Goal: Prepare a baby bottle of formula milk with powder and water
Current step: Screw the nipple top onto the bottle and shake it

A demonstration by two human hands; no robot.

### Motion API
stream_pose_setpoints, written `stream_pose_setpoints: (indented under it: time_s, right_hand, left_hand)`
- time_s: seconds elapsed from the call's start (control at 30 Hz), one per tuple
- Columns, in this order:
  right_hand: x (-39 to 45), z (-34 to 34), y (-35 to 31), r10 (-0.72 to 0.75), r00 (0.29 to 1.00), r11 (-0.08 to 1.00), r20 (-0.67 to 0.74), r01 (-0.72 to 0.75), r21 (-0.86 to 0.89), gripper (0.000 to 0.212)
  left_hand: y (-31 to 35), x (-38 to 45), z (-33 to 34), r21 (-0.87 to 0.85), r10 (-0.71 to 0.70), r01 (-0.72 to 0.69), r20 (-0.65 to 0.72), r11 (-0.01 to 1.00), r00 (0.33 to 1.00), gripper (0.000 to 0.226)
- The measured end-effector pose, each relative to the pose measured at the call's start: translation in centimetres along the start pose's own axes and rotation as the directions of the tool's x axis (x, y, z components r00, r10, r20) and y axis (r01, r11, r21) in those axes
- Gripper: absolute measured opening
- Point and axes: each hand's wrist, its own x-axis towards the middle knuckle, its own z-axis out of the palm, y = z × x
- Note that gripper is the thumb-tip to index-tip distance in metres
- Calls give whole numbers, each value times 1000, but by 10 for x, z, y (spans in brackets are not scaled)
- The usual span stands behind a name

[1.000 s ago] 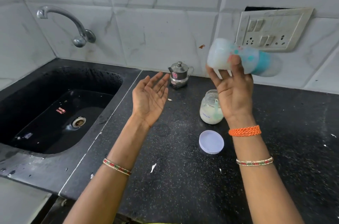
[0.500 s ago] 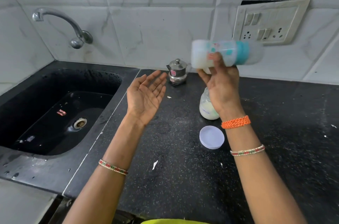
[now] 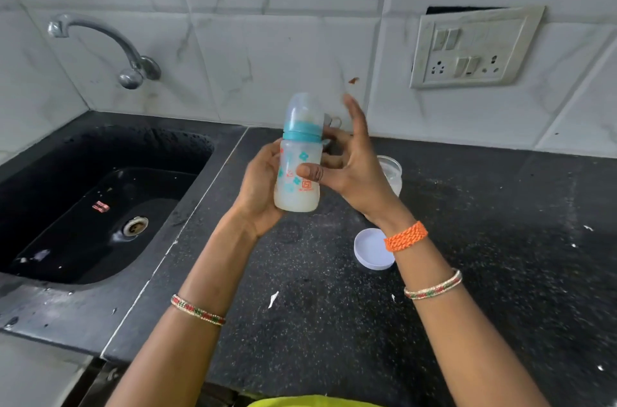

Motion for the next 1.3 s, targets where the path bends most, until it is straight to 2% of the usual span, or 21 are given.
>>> stream_pose_setpoints:
  time_s: [0.07, 0.13, 0.2, 0.37, 0.43, 0.5, 0.57, 0.6, 0.67, 0.7, 0.8, 0.83, 0.93, 0.97, 1.0, 1.07, 1.1, 1.17, 1.2, 1.23, 1.3]
  right_hand:
    - [1, -6, 4, -12, 1000, 991, 6, 13, -135, 130]
    - [1, -10, 1, 6, 997, 973, 76, 12, -229, 134]
    - [0, -13, -2, 28, 990, 973, 140, 5, -230, 134]
    - [-3, -9, -2, -13, 1000, 985, 11, 15, -170, 98]
    - [-6, -4, -5, -40, 994, 999, -105, 38, -23, 82]
    - [-4, -5, -17, 5, 949, 953, -315, 91, 289, 68]
    - [3, -14, -28, 143, 855, 745, -499, 239, 623, 57]
    - [6, -19, -31, 207, 815, 618, -541, 320, 718, 51]
    - [10, -27, -28, 280, 793, 461, -541, 383, 801, 39]
    - [9, -27, -25, 299, 813, 453, -500, 340, 824, 36]
    - [7, -27, -14, 301, 836, 607, -458, 203, 768, 18]
    - [7, -28, -12, 300, 820, 619, -487, 221, 754, 15]
    - [11, -37, -11, 307, 776, 543, -551, 333, 771, 25]
    - [10, -40, -11, 251, 793, 594, -555, 327, 735, 29]
    - [8, -39, -13, 177, 816, 711, -551, 281, 644, 33]
    - [5, -37, -13, -9, 855, 887, -518, 245, 390, 41]
    - [6, -36, -14, -29, 836, 898, -548, 263, 353, 47]
    - [7, -37, -15, 38, 766, 818, -641, 344, 460, 58]
    - [7, -38, -16, 30, 763, 811, -645, 359, 462, 61]
    - [5, -38, -19, -32, 801, 843, -598, 342, 414, 62]
    - [0, -33, -20, -186, 896, 950, -403, 269, 160, 63]
  left_hand:
    - [-5, -1, -1, 27, -45, 44, 20, 999, 999, 46]
    - [-4, -2, -2, 70, -76, 73, 38, 995, 996, 45]
    - [-2, -3, -2, 103, -105, 98, 58, 990, 993, 42]
    - [1, 2, -3, 189, -80, 83, -23, 978, 997, 45]
    - [7, 3, -4, 30, -62, 63, -51, 998, 997, 36]
    - [14, 5, -9, -75, -31, 25, -82, 997, 996, 33]
    - [19, 5, -18, -69, -5, -3, -122, 998, 993, 33]
    - [20, 5, -22, -69, 3, -12, -130, 998, 991, 32]
    - [22, 4, -25, -77, 2, -12, -133, 997, 991, 30]
    - [23, 4, -24, -80, -2, -8, -131, 997, 991, 30]
    - [22, 7, -17, -85, -21, 11, -113, 996, 993, 30]
    - [22, 7, -14, -86, -26, 17, -103, 996, 994, 29]
    - [20, 5, -11, -78, -28, 23, -69, 997, 997, 28]
    - [19, 5, -11, -76, -28, 23, -63, 997, 998, 28]
    - [20, 4, -12, -75, -29, 24, -62, 997, 998, 28]
    - [20, 5, -12, -72, -31, 26, -75, 997, 997, 27]
    - [20, 5, -12, -73, -31, 25, -82, 997, 996, 27]
    - [20, 3, -13, -78, -25, 19, -81, 997, 996, 28]
    - [19, 2, -13, -73, -28, 23, -72, 997, 997, 28]
    - [19, 1, -14, -55, -49, 46, -51, 997, 998, 29]
    - [19, -2, -10, 34, -169, 167, 53, 985, 984, 36]
